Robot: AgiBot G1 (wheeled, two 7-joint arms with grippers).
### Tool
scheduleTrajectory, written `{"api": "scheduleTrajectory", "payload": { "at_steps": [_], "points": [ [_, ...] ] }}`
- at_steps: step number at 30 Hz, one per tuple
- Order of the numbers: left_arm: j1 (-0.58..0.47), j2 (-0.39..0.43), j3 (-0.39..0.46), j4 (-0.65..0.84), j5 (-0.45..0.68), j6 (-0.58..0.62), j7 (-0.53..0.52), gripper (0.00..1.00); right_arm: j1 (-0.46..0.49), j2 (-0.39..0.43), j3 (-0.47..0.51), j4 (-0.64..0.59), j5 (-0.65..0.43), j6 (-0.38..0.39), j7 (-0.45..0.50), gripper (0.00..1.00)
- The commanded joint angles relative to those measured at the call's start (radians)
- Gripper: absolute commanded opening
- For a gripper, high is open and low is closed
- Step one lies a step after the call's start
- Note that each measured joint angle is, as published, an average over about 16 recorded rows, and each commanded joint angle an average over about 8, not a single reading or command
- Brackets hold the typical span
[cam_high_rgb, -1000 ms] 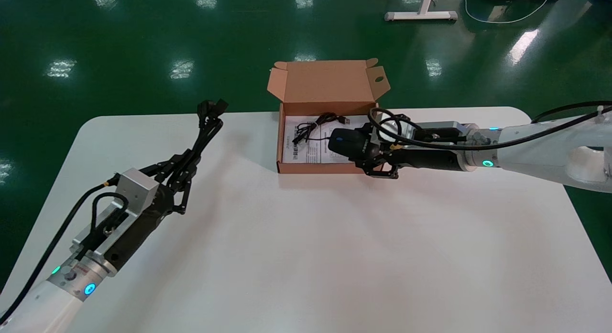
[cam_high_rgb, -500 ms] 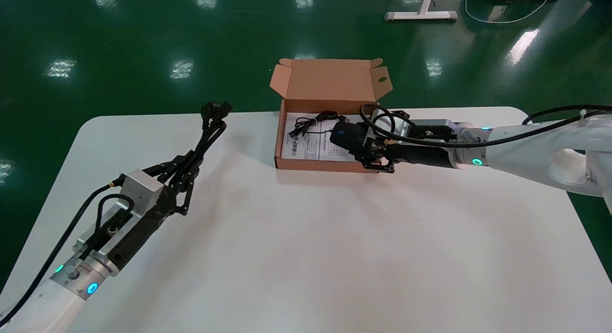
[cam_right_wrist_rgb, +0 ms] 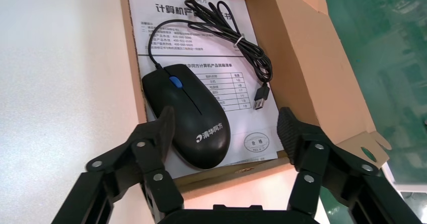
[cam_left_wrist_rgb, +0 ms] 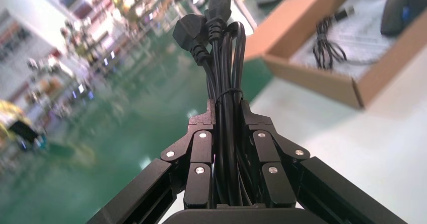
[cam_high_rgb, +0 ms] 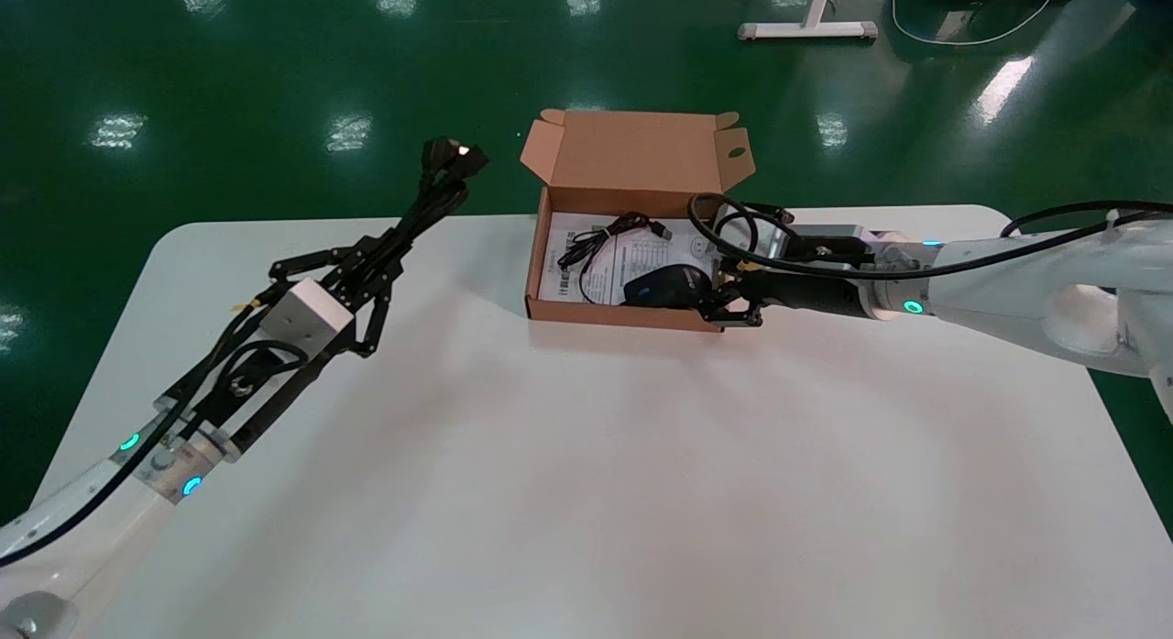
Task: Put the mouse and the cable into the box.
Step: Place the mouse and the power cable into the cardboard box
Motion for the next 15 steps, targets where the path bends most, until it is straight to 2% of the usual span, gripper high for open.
{"api": "scheduleTrajectory", "payload": {
  "at_steps": [1, 8, 11, 15],
  "points": [
    [-0.036, 0.008, 0.006, 0.022, 0.007, 0.026, 0.032, 0.00, 0.004, 0.002, 0.002, 0.000, 0.002, 0.001, 0.003, 1.00],
    [-0.203, 0.101, 0.069, 0.214, 0.051, 0.129, 0.169, 0.00, 0.043, 0.157, 0.044, -0.008, 0.063, -0.172, 0.028, 1.00],
    [-0.269, 0.151, 0.086, 0.313, 0.064, 0.163, 0.247, 0.00, 0.051, 0.196, 0.048, -0.018, 0.070, -0.202, 0.046, 1.00],
    [-0.349, 0.210, 0.105, 0.454, 0.080, 0.189, 0.365, 0.00, 0.056, 0.207, 0.047, -0.022, 0.067, -0.215, 0.058, 1.00]
  ]
}}
